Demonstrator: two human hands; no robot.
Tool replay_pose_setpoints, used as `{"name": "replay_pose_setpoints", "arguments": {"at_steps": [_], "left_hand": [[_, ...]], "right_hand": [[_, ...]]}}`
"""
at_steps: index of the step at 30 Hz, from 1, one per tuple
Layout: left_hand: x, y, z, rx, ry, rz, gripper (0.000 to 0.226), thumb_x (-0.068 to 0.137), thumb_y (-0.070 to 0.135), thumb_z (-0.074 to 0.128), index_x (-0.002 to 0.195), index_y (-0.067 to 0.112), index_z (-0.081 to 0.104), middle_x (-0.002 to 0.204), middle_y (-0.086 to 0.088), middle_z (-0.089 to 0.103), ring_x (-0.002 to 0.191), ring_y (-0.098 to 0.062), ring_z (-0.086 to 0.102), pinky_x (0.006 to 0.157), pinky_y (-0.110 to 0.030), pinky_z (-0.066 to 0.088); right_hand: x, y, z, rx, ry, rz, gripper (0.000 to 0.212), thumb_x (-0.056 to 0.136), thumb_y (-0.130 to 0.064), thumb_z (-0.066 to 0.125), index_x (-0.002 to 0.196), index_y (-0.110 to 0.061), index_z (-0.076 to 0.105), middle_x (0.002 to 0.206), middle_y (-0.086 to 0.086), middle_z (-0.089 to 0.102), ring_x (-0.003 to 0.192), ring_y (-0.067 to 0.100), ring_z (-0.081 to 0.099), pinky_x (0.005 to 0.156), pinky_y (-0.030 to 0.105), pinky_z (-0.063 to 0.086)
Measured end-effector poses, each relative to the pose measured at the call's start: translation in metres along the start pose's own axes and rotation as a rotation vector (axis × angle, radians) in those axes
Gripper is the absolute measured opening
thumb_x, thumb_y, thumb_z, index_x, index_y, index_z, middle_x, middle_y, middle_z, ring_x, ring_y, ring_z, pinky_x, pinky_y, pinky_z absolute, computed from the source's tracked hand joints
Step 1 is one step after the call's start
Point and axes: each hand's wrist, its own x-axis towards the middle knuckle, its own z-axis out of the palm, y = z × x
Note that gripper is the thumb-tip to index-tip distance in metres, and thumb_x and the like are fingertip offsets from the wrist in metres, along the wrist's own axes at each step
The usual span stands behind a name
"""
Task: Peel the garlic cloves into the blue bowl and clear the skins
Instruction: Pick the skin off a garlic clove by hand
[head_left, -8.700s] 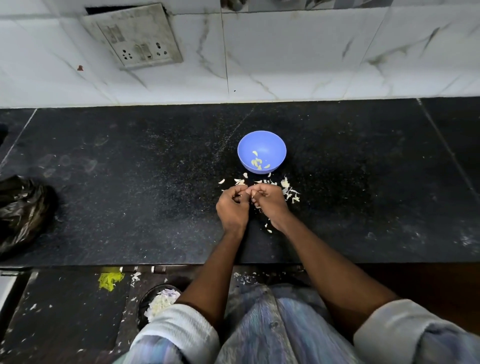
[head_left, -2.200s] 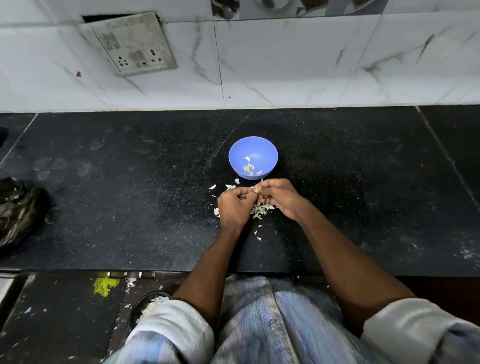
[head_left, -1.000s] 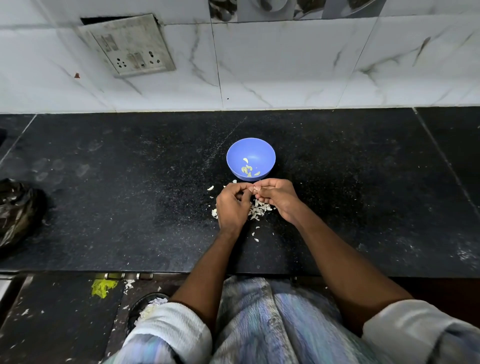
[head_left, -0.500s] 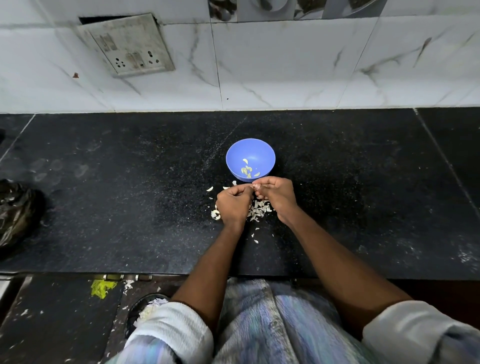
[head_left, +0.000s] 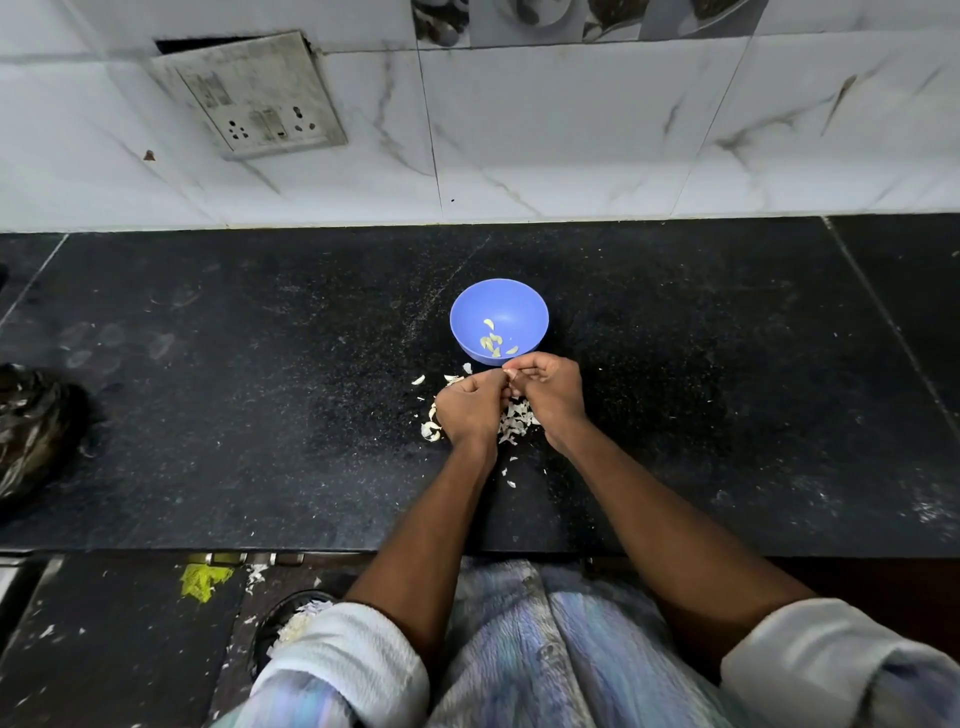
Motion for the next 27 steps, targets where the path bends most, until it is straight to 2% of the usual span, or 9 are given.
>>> {"name": "replay_pose_setpoints", "arguments": {"at_steps": [2, 6, 10, 13, 16, 19, 22, 27], "left_hand": [[-0.001, -0.005, 0.001, 0.04, 0.031, 0.062, 0.013, 0.079, 0.014, 0.079, 0.066, 0.011, 0.08, 0.068, -0.009, 0.076, 0.062, -0.013, 0.062, 0.065, -0.033, 0.057], [0.0, -0.01, 0.003, 0.161, 0.063, 0.163, 0.017, 0.077, 0.019, 0.079, 0.062, 0.011, 0.076, 0.054, 0.006, 0.059, 0.055, -0.006, 0.041, 0.056, -0.027, 0.042], [0.002, -0.016, 0.001, 0.244, 0.056, 0.227, 0.017, 0.077, 0.025, 0.077, 0.063, 0.016, 0.076, 0.057, 0.0, 0.069, 0.054, -0.004, 0.046, 0.057, -0.033, 0.051], [0.005, -0.019, -0.002, 0.224, 0.053, 0.232, 0.02, 0.083, 0.024, 0.078, 0.066, 0.013, 0.076, 0.059, 0.0, 0.067, 0.056, -0.007, 0.048, 0.058, -0.032, 0.049], [0.005, -0.017, -0.005, 0.131, -0.022, 0.205, 0.013, 0.09, 0.018, 0.076, 0.079, 0.015, 0.083, 0.073, -0.003, 0.078, 0.066, -0.015, 0.068, 0.071, -0.039, 0.061], [0.004, -0.016, -0.008, 0.108, -0.067, 0.214, 0.014, 0.094, 0.013, 0.073, 0.086, 0.015, 0.084, 0.077, -0.006, 0.08, 0.07, -0.016, 0.069, 0.075, -0.042, 0.062], [0.002, -0.014, -0.012, 0.128, -0.073, 0.252, 0.01, 0.093, 0.013, 0.077, 0.085, 0.015, 0.084, 0.077, -0.002, 0.08, 0.07, -0.015, 0.072, 0.076, -0.039, 0.062], [0.007, -0.015, -0.018, 0.269, -0.043, 0.321, 0.009, 0.09, 0.019, 0.078, 0.085, 0.023, 0.083, 0.075, 0.009, 0.079, 0.074, -0.019, 0.077, 0.074, -0.04, 0.065]], "right_hand": [[-0.002, -0.002, 0.002, 0.03, 0.004, 0.017, 0.014, 0.088, 0.01, 0.07, 0.091, -0.003, 0.076, 0.074, 0.005, 0.073, 0.065, 0.006, 0.069, 0.064, 0.02, 0.055], [-0.005, -0.003, 0.003, 0.063, 0.02, 0.054, 0.014, 0.088, 0.013, 0.067, 0.095, 0.003, 0.074, 0.076, 0.007, 0.073, 0.063, 0.002, 0.068, 0.061, 0.016, 0.052], [-0.008, -0.001, 0.002, 0.085, 0.013, 0.074, 0.015, 0.087, 0.013, 0.067, 0.094, 0.001, 0.074, 0.077, 0.008, 0.074, 0.064, 0.003, 0.069, 0.061, 0.017, 0.053], [-0.008, -0.002, 0.003, 0.103, 0.003, 0.083, 0.012, 0.089, 0.007, 0.07, 0.094, -0.002, 0.075, 0.078, 0.007, 0.075, 0.067, 0.006, 0.07, 0.063, 0.018, 0.054], [-0.007, -0.004, 0.001, 0.135, -0.017, 0.065, 0.013, 0.09, 0.007, 0.07, 0.097, -0.003, 0.074, 0.076, 0.007, 0.074, 0.063, 0.007, 0.066, 0.064, 0.02, 0.053], [-0.006, -0.003, 0.001, 0.139, -0.039, 0.055, 0.025, 0.091, 0.013, 0.063, 0.107, -0.003, 0.074, 0.079, 0.007, 0.074, 0.065, 0.006, 0.064, 0.067, 0.02, 0.054], [-0.004, 0.0, 0.0, 0.07, -0.044, 0.054, 0.018, 0.093, 0.008, 0.064, 0.103, -0.002, 0.076, 0.083, 0.008, 0.076, 0.069, 0.006, 0.069, 0.07, 0.021, 0.056], [-0.002, -0.002, -0.002, -0.002, -0.077, 0.028, 0.013, 0.09, 0.006, 0.071, 0.097, -0.003, 0.077, 0.083, 0.011, 0.077, 0.07, 0.009, 0.07, 0.068, 0.021, 0.057]]}}
